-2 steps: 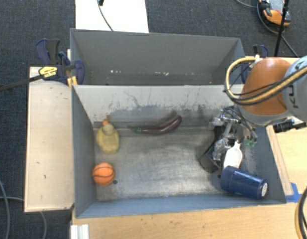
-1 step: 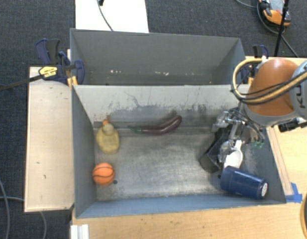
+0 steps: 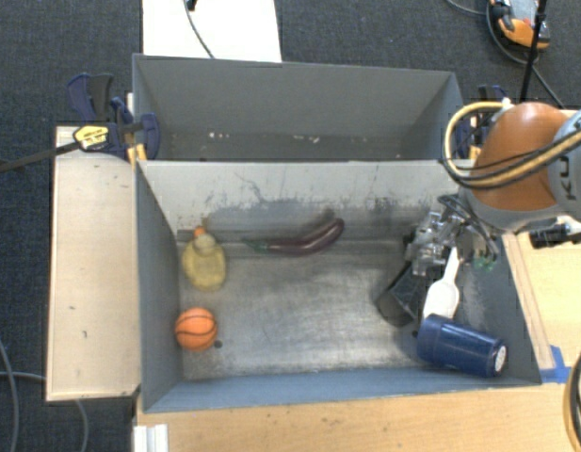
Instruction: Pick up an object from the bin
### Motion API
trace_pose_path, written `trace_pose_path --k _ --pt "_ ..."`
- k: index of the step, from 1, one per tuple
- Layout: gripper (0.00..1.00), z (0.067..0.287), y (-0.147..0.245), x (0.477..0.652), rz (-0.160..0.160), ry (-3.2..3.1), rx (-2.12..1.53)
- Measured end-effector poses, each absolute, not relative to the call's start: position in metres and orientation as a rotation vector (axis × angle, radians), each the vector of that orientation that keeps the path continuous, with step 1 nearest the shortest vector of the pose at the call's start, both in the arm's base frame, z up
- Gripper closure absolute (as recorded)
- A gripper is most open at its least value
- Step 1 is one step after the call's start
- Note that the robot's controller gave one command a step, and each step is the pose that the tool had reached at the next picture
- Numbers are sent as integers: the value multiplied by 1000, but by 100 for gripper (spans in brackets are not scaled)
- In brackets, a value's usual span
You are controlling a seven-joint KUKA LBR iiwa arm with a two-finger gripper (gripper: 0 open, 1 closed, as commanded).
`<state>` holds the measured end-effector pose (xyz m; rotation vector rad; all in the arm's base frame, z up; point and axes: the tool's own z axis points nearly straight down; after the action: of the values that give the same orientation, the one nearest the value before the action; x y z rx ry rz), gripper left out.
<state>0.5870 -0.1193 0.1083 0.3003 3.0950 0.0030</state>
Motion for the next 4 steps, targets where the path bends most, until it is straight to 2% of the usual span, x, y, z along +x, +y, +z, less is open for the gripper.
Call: trace_pose_path --k 1,2,3,4 --pt "100 108 -119 587 3 3095 300" --pt "100 143 -113 578 1 3133 198" --pt "0 103 -110 575 -10 3098 -25" --pt "0 104 -109 574 -10 3098 -27"
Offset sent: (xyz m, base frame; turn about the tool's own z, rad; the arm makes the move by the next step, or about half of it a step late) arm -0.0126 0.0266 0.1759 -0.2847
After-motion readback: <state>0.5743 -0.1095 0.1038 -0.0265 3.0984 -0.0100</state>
